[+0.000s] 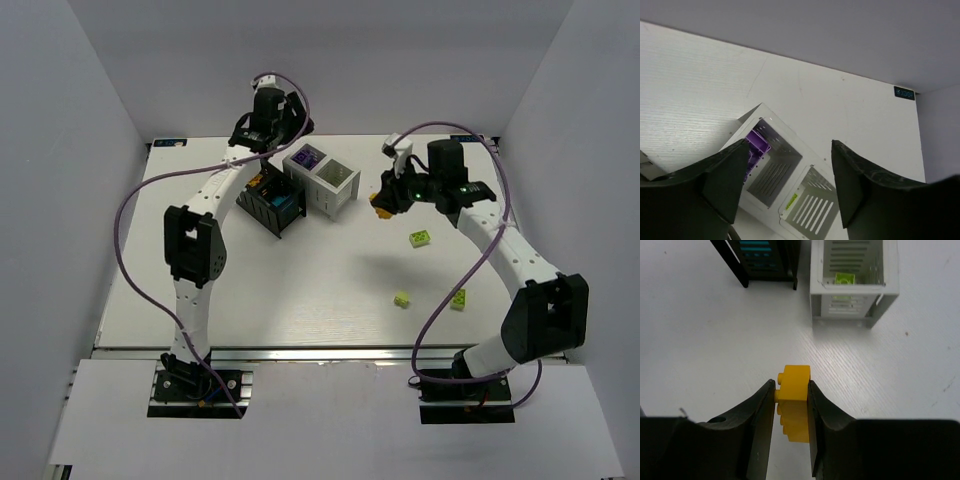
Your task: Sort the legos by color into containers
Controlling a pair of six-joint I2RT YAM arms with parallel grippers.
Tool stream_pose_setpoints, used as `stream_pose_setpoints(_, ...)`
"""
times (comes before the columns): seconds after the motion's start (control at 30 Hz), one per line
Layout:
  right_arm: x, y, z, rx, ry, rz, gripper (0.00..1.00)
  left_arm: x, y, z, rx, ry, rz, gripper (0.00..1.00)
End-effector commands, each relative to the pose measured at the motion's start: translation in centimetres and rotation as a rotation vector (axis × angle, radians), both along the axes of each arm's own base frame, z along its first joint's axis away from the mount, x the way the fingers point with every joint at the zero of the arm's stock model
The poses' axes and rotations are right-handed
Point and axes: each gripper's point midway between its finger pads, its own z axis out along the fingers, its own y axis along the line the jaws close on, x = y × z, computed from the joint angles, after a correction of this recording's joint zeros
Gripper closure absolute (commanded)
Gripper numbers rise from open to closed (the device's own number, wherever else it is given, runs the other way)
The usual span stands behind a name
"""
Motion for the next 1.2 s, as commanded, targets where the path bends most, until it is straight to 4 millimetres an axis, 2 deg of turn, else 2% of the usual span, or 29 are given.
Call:
stream_pose_setpoints(0.0,1.6,3.8,5.2,0.074,-0.179,0.096,1.00,-3.0,2.9,8.6,0.004,-0.134,0.020,0.26)
stream_pose_setpoints(0.03,1.8,4.6,5.5,0.089,-0.179,0.093,1.00,-5.3,3.9,12.2,-0.014,-0.195,0.005,0.42)
stream_pose_setpoints(0.07,1.6,5.9,6.1,0.106,-0.197,0.115,1.00,-6.6,4.7,12.6,-0.016,-0.203,0.010,0.54)
stream_pose_setpoints(0.1,1.9,6.6,7.0,0.124,-0.223,0.121,1.00,-7.7,6.1,8.9,0.001,-0.141,0.028,0.66)
stream_pose_setpoints(0.13,2.5,7.5,7.6,0.151,-0.247,0.117,1.00,-9.2,7.0,8.7,-0.016,-0.137,0.041,0.75)
stream_pose_setpoints(0.17,2.4,8.7,8.0,0.164,-0.255,0.135,1.00,-12.2,8.5,11.9,-0.045,-0.202,0.055,0.80)
stream_pose_setpoints(0.2,2.6,9.4,8.4,0.176,-0.264,0.142,1.00,-13.8,10.0,7.7,-0.026,-0.126,0.077,0.79)
stream_pose_setpoints(0.23,3.3,10.5,9.0,0.195,-0.283,0.148,1.00,-15.4,10.9,7.1,-0.038,-0.114,0.097,0.74)
stream_pose_setpoints(0.27,3.1,11.5,9.1,0.212,-0.262,0.157,1.00,-18.1,12.0,9.1,-0.060,-0.165,0.111,0.60)
stream_pose_setpoints(0.3,3.4,12.3,9.5,0.226,-0.269,0.167,1.00,-19.7,12.8,8.1,-0.057,-0.145,0.128,0.50)
stream_pose_setpoints(0.33,4.2,13.4,9.9,0.243,-0.277,0.176,1.00,-21.4,13.3,4.4,-0.051,-0.075,0.142,0.43)
stream_pose_setpoints(0.37,4.1,14.7,10.1,0.264,-0.269,0.189,1.00,-23.6,14.1,5.1,-0.069,-0.102,0.156,0.35)
stream_pose_setpoints(0.4,4.4,15.4,10.3,0.273,-0.267,0.195,1.00,-24.7,14.4,4.2,-0.076,-0.089,0.165,0.32)
stream_pose_setpoints(0.43,5.3,16.5,10.5,0.282,-0.274,0.199,1.00,-26.0,14.7,1.2,-0.085,-0.030,0.183,0.29)
stream_pose_setpoints(0.5,5.7,18.5,10.9,0.299,-0.280,0.210,1.00,-27.9,15.2,1.0,-0.108,-0.043,0.196,0.23)
stream_pose_setpoints(0.53,6.5,19.9,9.5,0.292,-0.257,0.209,1.00,-28.6,15.4,-0.6,-0.116,-0.012,0.208,0.22)
stream_pose_setpoints(0.57,7.1,20.6,11.6,0.320,-0.300,0.208,1.00,-29.1,15.5,-0.8,-0.123,-0.007,0.215,0.22)
stream_pose_setpoints(0.6,7.5,21.3,11.9,0.329,-0.312,0.212,1.00,-29.6,15.6,-1.3,-0.126,0.004,0.218,0.21)
stream_pose_setpoints(0.63,8.0,22.5,10.5,0.326,-0.304,0.235,1.00,-30.2,15.8,-1.1,-0.140,-0.004,0.225,0.19)
stream_pose_setpoints(0.67,8.1,23.5,12.3,0.355,-0.360,0.253,1.00,-30.6,16.0,-1.8,-0.138,0.009,0.231,0.19)
stream_pose_setpoints(0.7,8.3,24.0,12.6,0.364,-0.386,0.261,1.00,-31.0,16.1,-2.2,-0.134,0.020,0.235,0.18)
stream_pose_setpoints(0.73,8.8,24.9,11.6,0.366,-0.387,0.265,1.00,-31.5,16.3,-2.0,-0.138,0.009,0.241,0.18)
stream_pose_setpoints(0.8,9.3,26.2,12.1,0.413,-0.422,0.261,1.00,-32.2,16.8,-2.5,-0.131,0.021,0.259,0.15)
stream_pose_setpoints(0.9,10.2,27.3,12.1,0.440,-0.454,0.242,1.00,-33.1,17.2,-3.7,-0.129,0.053,0.275,0.15)
stream_pose_setpoints(0.97,10.2,28.0,12.0,0.446,-0.465,0.238,1.00,-33.7,17.4,-3.7,-0.141,0.044,0.284,0.15)
stream_pose_setpoints(1.0,10.5,28.2,11.7,0.456,-0.477,0.232,1.00,-33.9,17.5,-4.5,-0.144,0.057,0.292,0.15)
stream_pose_setpoints(1.07,10.8,28.3,11.4,0.478,-0.483,0.216,1.00,-34.2,17.7,-4.4,-0.156,0.043,0.303,0.14)
stream_pose_setpoints(1.1,11.1,28.4,10.6,0.479,-0.481,0.212,1.00,-34.3,17.7,-4.6,-0.158,0.046,0.307,0.13)
stream_pose_setpoints(1.17,11.8,28.9,11.2,0.500,-0.516,0.190,1.00,-34.3,17.9,-4.5,-0.152,0.043,0.315,0.13)
